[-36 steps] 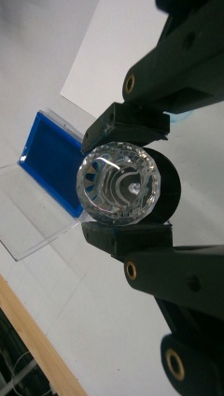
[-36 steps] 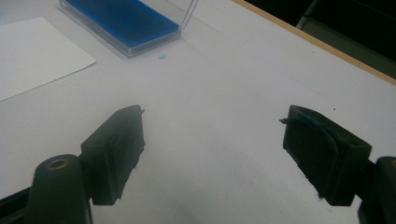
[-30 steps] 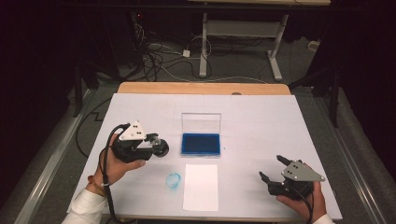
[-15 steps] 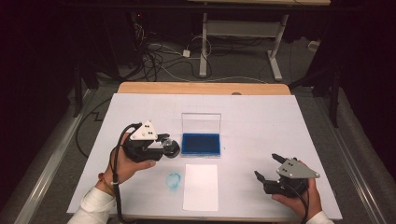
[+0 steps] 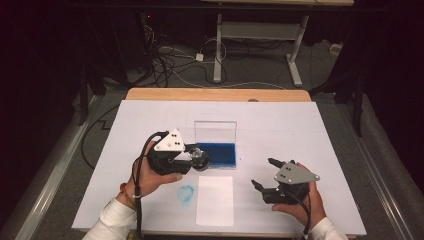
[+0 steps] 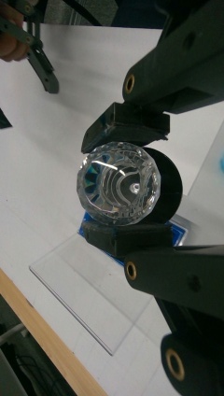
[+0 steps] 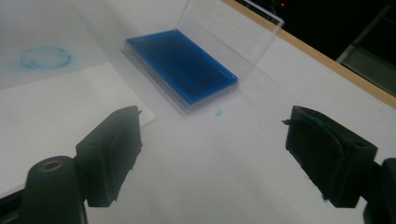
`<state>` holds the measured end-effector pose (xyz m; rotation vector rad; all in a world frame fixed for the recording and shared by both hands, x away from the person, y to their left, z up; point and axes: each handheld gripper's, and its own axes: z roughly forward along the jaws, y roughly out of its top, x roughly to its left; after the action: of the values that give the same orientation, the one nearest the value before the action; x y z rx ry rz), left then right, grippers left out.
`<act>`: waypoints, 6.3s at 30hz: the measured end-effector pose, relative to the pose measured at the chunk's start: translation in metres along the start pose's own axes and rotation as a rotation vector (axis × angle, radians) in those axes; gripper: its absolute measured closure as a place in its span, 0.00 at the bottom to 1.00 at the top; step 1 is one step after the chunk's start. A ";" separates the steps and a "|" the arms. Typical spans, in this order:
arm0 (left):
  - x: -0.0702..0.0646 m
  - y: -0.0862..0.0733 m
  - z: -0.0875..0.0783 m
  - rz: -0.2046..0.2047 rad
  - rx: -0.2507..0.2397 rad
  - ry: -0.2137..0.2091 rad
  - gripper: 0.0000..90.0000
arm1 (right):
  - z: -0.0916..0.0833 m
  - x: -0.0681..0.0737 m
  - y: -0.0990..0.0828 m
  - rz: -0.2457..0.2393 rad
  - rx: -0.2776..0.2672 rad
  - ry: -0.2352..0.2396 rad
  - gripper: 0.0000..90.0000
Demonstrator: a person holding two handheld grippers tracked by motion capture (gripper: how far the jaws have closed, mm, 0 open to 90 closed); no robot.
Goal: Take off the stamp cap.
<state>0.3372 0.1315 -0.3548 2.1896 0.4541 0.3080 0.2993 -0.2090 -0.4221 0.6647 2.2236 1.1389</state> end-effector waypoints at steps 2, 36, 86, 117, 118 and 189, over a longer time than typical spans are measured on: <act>-0.001 0.002 0.003 0.000 -0.008 -0.013 0.61 | 0.007 0.003 0.007 -0.006 -0.015 0.019 0.20; -0.015 0.005 0.036 -0.032 -0.048 -0.173 0.61 | 0.067 0.055 0.039 -0.049 -0.062 0.175 0.41; -0.006 -0.002 0.022 -0.015 -0.031 -0.097 0.61 | 0.038 0.030 0.022 -0.084 0.000 0.141 0.42; 0.007 -0.012 0.010 -0.043 -0.022 -0.033 0.61 | -0.011 0.002 0.000 -0.041 -0.012 0.030 0.42; 0.008 -0.012 0.010 -0.043 -0.021 -0.034 0.61 | -0.012 0.001 -0.001 -0.035 -0.010 0.029 0.42; 0.026 0.013 0.020 -0.033 0.011 0.037 0.61 | -0.014 0.003 -0.026 -0.013 0.050 0.053 0.42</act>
<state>0.3704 0.1215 -0.3551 2.1880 0.5131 0.3293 0.2837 -0.2287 -0.4378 0.6468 2.3042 1.1101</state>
